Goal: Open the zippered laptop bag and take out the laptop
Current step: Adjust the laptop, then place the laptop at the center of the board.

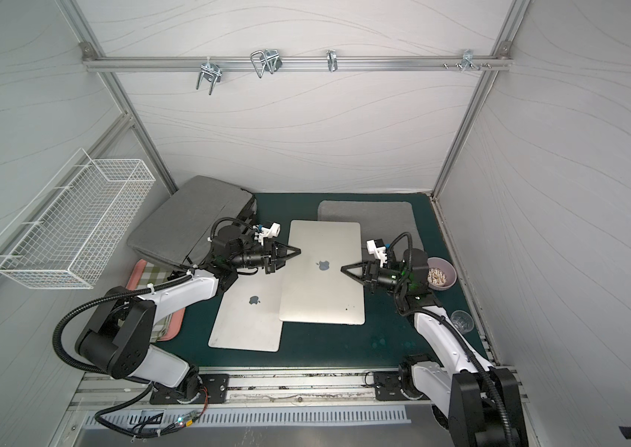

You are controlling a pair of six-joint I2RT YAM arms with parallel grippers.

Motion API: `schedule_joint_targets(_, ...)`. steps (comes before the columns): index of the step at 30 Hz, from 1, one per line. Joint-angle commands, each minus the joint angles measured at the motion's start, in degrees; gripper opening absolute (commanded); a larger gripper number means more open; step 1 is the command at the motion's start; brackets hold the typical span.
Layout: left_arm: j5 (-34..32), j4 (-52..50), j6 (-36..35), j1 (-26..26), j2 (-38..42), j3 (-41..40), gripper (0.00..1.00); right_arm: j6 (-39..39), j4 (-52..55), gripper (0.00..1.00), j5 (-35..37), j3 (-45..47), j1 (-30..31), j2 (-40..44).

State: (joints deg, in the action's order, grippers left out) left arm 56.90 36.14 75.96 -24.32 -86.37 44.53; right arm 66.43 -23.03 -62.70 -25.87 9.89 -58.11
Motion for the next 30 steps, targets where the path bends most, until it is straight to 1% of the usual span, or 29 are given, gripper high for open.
schedule_joint_targets(1, 4.09, 0.87, -1.77, -0.61, 2.05, 4.25, 0.32, -0.67, -0.58, 0.0, -0.48, -0.15, 0.1, 1.45)
schedule_joint_targets(4, 3.11, -5.52, -5.9, -0.33, 3.1, 4.72, 0.45, -1.21, 0.85, 0.0, -0.98, 0.14, -1.46, 2.79)
schedule_joint_targets(5, 2.7, -8.1, -7.47, -0.02, 3.47, 4.92, 0.48, -1.37, 1.42, 0.0, -1.17, 0.16, -2.02, 3.33)
schedule_joint_targets(7, 2.14, -13.65, -10.73, 0.64, 4.59, 5.25, 0.51, -1.71, 2.87, 0.0, -1.71, 0.38, -3.37, 4.76)
schedule_joint_targets(9, 1.37, -22.54, -15.84, 1.32, 5.14, 6.69, 0.52, -3.9, 5.81, 0.0, -2.62, 0.14, -3.51, 5.48)
schedule_joint_targets(11, -0.78, -35.41, -23.83, 1.83, 5.18, 9.72, 0.54, -8.03, 11.52, 0.0, -2.64, 0.12, -3.49, 6.57)
schedule_joint_targets(13, -2.68, -44.06, -29.8, 2.03, 4.64, 12.36, 0.55, -13.67, 19.92, 0.0, -1.48, -0.41, -3.53, 8.34)
schedule_joint_targets(15, -3.89, -46.06, -30.52, 2.28, 4.22, 12.97, 0.55, -16.15, 23.53, 0.0, -0.89, 0.27, -3.52, 9.48)
schedule_joint_targets(17, -6.03, -51.53, -33.34, 2.71, 3.43, 14.16, 0.55, -20.3, 28.12, 0.0, 0.76, 1.13, -3.51, 10.68)
schedule_joint_targets(19, -7.9, -56.58, -36.93, 3.28, 2.66, 15.64, 0.55, -21.59, 29.35, 0.0, 1.24, 2.01, -3.47, 11.08)
schedule_joint_targets(21, -9.26, -58.89, -39.03, 3.57, 2.22, 16.78, 0.55, -23.14, 30.33, 0.0, 2.0, 2.51, -3.33, 11.16)
schedule_joint_targets(24, -9.25, -59.69, -40.26, 4.0, 1.71, 17.08, 0.56, -23.61, 27.93, 0.0, 3.45, 4.29, -2.34, 10.31)
schedule_joint_targets(30, -9.84, -59.88, -40.89, 4.45, 2.55, 16.29, 0.56, -22.92, 17.82, 0.0, 7.21, 8.54, 2.48, 5.51)
